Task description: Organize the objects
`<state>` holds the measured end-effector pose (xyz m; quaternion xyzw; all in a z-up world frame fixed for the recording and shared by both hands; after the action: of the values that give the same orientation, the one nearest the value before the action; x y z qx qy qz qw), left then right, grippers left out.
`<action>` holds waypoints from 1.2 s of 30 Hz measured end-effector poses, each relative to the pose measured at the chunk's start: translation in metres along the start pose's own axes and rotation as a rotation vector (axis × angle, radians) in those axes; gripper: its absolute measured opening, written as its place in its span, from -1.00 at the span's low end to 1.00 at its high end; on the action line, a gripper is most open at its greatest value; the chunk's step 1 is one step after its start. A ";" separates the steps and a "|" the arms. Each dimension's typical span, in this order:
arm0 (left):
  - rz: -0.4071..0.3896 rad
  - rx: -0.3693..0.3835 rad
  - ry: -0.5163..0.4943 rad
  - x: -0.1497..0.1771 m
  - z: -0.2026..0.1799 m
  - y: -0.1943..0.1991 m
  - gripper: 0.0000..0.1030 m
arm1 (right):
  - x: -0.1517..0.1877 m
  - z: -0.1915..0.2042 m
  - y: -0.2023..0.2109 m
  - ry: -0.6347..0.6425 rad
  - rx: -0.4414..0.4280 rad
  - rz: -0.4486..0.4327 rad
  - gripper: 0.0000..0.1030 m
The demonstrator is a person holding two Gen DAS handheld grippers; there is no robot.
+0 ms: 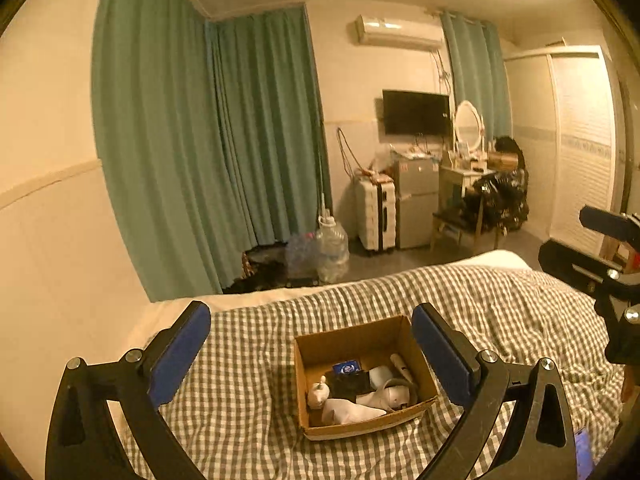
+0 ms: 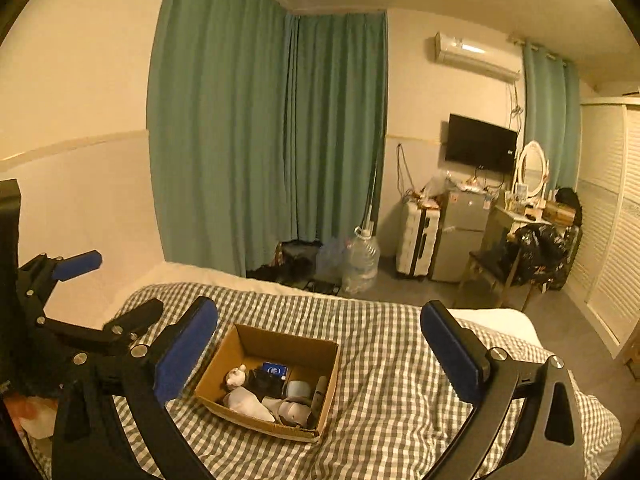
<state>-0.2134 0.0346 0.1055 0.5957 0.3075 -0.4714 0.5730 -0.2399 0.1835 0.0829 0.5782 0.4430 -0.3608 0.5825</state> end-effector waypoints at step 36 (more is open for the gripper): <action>-0.070 -0.118 0.133 0.190 0.015 0.025 1.00 | 0.199 0.038 -0.002 0.067 0.113 -0.066 0.99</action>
<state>-0.1242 -0.0164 -0.0566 0.5796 0.3928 -0.4317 0.5686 -0.1692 0.1637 -0.1063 0.6070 0.4600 -0.3850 0.5213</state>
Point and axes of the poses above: each gripper's, at about its wrist camera, not at the fingertips, and y roughly against the way its jaws point, z to its left, x to its underside, the point moved 9 cm from there along -y, roughly the way its jaws point, and after that the axes turned 4 degrees about x, right-handed, at the moved point
